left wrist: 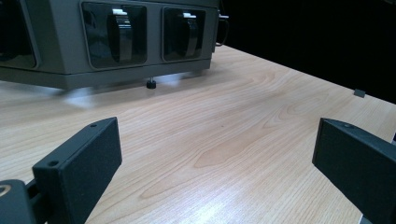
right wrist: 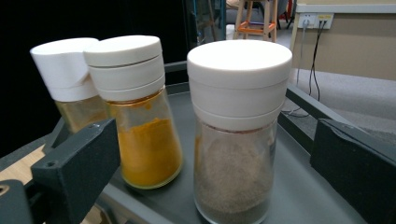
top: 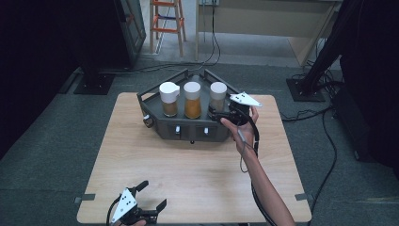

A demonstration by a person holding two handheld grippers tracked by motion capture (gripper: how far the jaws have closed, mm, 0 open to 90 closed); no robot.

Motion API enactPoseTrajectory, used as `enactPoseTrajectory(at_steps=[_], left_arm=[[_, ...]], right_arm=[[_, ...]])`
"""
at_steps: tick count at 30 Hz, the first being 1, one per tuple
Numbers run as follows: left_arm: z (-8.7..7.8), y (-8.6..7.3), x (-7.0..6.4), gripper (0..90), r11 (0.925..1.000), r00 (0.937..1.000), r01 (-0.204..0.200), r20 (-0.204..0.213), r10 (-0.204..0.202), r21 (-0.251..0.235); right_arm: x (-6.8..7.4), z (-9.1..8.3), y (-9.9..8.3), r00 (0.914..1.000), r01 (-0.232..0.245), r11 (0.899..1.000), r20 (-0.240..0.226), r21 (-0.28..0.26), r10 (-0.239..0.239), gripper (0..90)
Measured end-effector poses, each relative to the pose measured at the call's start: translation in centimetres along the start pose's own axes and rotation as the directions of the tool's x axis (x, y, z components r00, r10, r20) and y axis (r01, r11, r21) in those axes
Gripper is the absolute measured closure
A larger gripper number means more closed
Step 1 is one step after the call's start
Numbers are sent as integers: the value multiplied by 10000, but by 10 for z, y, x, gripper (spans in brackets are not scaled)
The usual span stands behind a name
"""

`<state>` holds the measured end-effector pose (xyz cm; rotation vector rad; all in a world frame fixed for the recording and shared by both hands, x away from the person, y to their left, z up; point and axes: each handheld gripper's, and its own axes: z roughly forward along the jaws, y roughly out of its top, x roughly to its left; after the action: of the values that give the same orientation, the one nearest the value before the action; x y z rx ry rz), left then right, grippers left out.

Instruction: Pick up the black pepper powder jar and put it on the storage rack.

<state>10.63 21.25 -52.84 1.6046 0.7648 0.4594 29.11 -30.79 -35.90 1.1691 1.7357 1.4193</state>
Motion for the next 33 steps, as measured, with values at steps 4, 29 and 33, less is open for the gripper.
enactPoseTrajectory(at_steps=[4, 29, 33], left_arm=[[0, 0, 0, 12, 10000, 10000, -17, 0, 17, 16], [0, 0, 0, 12, 10000, 10000, -43, -25, 43, 2], [0, 0, 0, 12, 10000, 10000, -24, -31, 24, -7]], right_arm=[[1, -6, -3, 9998, -29, 10000, -181, -62, 28, 15], [13, -47, -38, 9931, 31, 9982, -1168, -607, -101, 15], [15, -51, -43, 9913, 142, 9980, -1299, -614, -221, 15]])
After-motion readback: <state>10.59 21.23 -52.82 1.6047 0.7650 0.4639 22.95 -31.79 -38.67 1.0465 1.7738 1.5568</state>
